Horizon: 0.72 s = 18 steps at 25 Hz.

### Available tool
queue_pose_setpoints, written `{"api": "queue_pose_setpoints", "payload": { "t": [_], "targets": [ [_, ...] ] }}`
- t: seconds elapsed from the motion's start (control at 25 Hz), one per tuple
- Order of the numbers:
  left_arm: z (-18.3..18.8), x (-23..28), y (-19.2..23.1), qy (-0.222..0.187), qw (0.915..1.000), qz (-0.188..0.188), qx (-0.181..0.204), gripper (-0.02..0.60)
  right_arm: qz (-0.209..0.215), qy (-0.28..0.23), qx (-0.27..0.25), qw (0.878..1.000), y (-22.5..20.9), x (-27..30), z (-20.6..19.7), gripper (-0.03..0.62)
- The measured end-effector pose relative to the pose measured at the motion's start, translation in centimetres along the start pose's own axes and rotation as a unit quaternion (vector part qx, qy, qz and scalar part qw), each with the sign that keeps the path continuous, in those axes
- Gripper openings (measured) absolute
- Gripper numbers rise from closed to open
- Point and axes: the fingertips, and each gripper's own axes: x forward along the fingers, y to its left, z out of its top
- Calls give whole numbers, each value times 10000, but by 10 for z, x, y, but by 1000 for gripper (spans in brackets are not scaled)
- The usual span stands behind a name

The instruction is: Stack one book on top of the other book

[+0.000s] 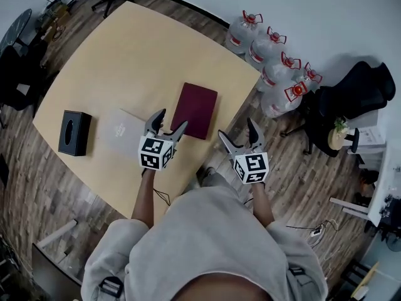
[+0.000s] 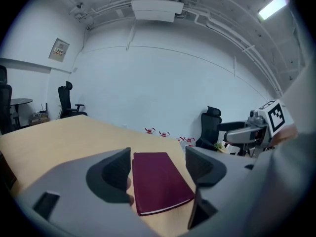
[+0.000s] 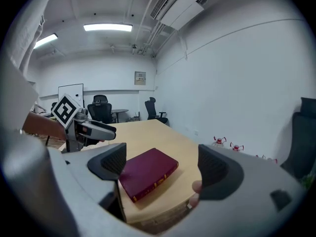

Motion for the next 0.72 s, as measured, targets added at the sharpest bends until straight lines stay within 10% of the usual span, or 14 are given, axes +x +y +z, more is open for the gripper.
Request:
{"api": "queue_pose_setpoints", "payload": {
  "t": [0.72],
  "targets": [
    [-24,43,11,711,9973,143,-125,370,783,353,643,9942,7,52,-36,446]
  ]
}}
